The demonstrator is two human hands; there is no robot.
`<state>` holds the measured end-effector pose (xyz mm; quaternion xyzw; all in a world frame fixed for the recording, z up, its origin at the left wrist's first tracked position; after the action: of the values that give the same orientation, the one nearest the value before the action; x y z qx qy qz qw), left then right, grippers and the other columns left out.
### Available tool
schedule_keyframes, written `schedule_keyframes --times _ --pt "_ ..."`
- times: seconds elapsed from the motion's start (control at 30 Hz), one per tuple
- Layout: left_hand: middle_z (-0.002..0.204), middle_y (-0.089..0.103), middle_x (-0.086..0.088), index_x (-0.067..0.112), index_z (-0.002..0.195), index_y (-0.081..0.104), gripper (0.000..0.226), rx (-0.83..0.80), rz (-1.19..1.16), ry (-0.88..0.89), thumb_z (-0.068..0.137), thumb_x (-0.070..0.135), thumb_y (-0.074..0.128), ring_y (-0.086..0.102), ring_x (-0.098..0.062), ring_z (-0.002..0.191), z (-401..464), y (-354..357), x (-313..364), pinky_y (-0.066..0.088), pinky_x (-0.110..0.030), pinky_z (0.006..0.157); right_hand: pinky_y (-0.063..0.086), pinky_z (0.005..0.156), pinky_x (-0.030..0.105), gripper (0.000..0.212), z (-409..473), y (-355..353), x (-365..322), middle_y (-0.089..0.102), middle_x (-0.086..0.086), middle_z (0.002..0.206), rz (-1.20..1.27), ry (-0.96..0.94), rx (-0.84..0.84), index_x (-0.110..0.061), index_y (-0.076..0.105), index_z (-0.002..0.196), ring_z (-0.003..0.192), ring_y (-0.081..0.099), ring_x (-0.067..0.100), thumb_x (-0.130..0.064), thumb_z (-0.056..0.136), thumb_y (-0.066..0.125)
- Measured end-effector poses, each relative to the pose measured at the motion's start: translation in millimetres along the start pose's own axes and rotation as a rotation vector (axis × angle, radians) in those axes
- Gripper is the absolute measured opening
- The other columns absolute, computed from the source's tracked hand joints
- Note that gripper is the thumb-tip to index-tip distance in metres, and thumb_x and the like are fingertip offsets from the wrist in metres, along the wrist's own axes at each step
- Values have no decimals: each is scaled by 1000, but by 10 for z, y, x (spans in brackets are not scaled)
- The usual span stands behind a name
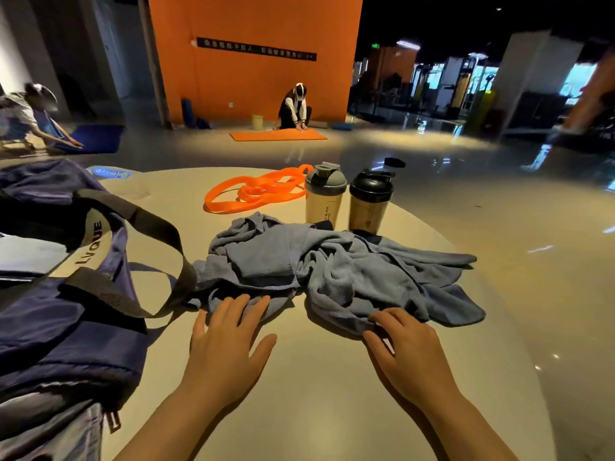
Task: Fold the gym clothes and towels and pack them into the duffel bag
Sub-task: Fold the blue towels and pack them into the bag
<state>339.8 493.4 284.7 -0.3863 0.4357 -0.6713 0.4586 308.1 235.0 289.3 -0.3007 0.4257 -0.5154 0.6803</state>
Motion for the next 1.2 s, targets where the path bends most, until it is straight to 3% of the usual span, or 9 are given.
schedule_keyframes --times 0.23,0.4,0.53,0.67,0.73,0.8,0.9,1.03,1.2 --pt "106 70 -1 21 117 67 55 104 28 62 82 51 38 68 -25 98 -38 -164 60 47 -61 86 53 75 36 38 -12 -29 -22 67 -7 103 -17 -2 1 -26 68 111 86 64 13 -47 86 49" --pt "88 72 2 19 104 73 42 183 56 98 71 42 60 70 -22 83 -57 -251 126 48 -58 86 51 54 29 51 -10 -212 -25 67 -11 75 -101 76 112 -29 71 85 60 59 9 -69 84 39" --pt "83 68 1 18 99 72 41 295 77 152 81 43 44 65 -24 78 -65 -256 123 46 -50 87 46 54 28 59 -38 -302 70 61 -7 64 -144 167 190 -24 66 72 53 53 13 -68 86 30" --pt "98 63 -5 17 103 69 42 438 24 246 84 42 42 55 -24 96 -82 -299 190 42 -43 86 49 69 37 53 -30 -322 129 66 1 90 -134 146 248 -21 66 100 80 62 22 -62 85 38" --pt "109 61 -7 16 112 67 44 478 -51 252 86 43 44 50 -23 106 -79 -315 216 42 -46 90 49 84 44 55 -9 -270 74 61 3 112 -80 90 229 -21 62 119 104 57 24 -60 85 40" --pt "117 59 -8 16 118 65 45 478 -124 242 88 43 44 50 -24 112 -33 -339 237 41 -48 95 46 93 49 59 2 -178 0 57 2 121 -46 35 150 -24 57 127 113 53 24 -60 86 37" --pt "128 57 -8 17 128 59 49 363 -140 152 91 44 40 51 -27 119 247 -310 214 38 -51 101 40 98 46 65 22 -33 21 53 -4 128 -26 53 -14 -32 48 135 118 49 20 -65 84 26" --pt "132 58 -2 24 133 55 39 206 -223 -118 97 37 50 53 -27 119 657 -248 78 34 -44 102 39 100 44 61 21 -45 46 55 -7 129 1 79 -16 -32 48 137 118 51 19 -61 85 32" --pt "115 68 -5 23 118 66 25 345 -355 -213 99 27 50 60 -28 103 851 -608 8 45 -41 92 44 99 50 58 17 -97 21 62 -1 122 70 95 25 -25 55 132 113 57 24 -55 84 43"
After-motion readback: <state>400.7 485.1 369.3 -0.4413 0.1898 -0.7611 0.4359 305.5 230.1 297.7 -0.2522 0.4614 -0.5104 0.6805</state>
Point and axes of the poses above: each hand's wrist, its own z-axis towards the middle knuckle, its own y-axis out of the palm, x = y × z, the point moved 7 cm from there along z, towards the middle knuckle
